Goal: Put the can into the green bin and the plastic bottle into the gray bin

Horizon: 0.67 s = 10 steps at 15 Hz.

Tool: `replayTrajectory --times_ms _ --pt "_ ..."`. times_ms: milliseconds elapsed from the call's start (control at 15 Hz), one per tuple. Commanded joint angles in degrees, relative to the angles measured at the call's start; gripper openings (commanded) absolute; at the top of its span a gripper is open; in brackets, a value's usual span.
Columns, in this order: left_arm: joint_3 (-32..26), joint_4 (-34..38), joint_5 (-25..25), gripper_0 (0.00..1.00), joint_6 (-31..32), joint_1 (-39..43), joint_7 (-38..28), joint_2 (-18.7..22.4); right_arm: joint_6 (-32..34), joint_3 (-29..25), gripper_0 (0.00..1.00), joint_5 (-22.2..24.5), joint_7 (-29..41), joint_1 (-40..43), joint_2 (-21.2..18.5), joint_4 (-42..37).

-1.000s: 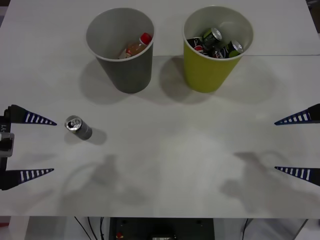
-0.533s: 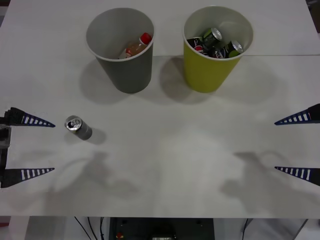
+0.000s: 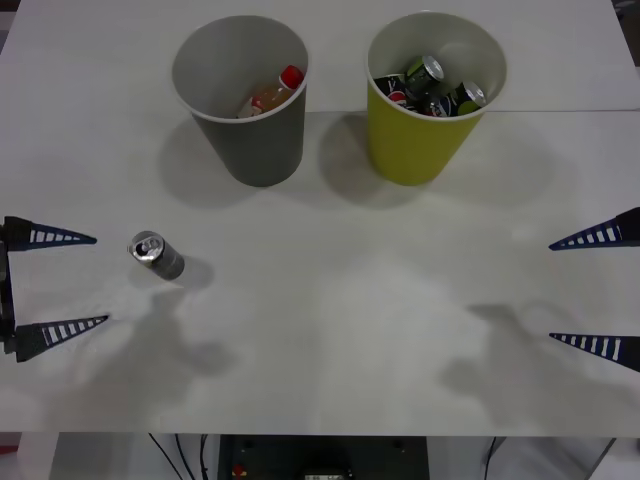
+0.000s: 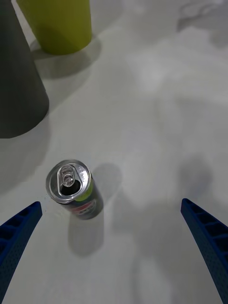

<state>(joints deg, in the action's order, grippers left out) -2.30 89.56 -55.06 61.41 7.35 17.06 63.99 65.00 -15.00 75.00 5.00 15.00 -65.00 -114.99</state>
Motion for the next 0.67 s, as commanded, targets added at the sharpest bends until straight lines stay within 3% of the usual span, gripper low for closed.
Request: replayTrajectory --times_ms 67,667 --pt "0.19 -3.86 2.42 1.0 -0.15 -0.4 2.54 -2.64 0.0 0.0 1.0 0.0 0.0 0.0 0.0 -0.01" --pt "0.19 -15.29 4.44 1.0 0.73 -4.97 5.7 -11.79 0.0 0.0 1.0 0.0 0.0 0.0 0.0 -0.01"
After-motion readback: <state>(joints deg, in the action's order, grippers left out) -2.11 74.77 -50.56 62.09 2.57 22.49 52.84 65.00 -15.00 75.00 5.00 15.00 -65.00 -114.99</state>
